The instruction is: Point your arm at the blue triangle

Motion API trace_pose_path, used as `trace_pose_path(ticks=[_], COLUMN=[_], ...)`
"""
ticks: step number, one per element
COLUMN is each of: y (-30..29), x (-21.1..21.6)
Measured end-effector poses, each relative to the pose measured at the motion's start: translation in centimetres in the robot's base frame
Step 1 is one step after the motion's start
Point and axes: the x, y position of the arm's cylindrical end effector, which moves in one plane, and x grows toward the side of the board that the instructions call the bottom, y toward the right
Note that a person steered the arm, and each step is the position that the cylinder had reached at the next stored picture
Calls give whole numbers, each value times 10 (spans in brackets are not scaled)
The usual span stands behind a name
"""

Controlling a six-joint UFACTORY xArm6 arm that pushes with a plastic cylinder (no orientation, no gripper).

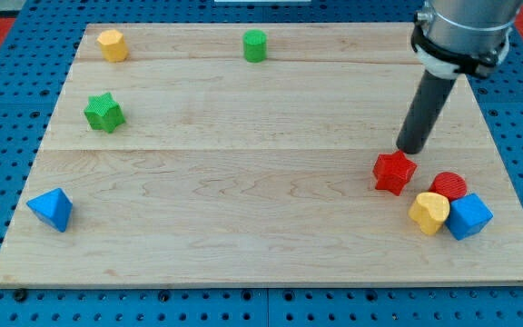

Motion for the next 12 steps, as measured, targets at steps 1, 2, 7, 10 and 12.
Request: trace_pose_path(ticks=[1, 2, 7, 10, 12], y=[-39, -52, -55, -54, -54], x=[-5, 27, 6, 27, 42])
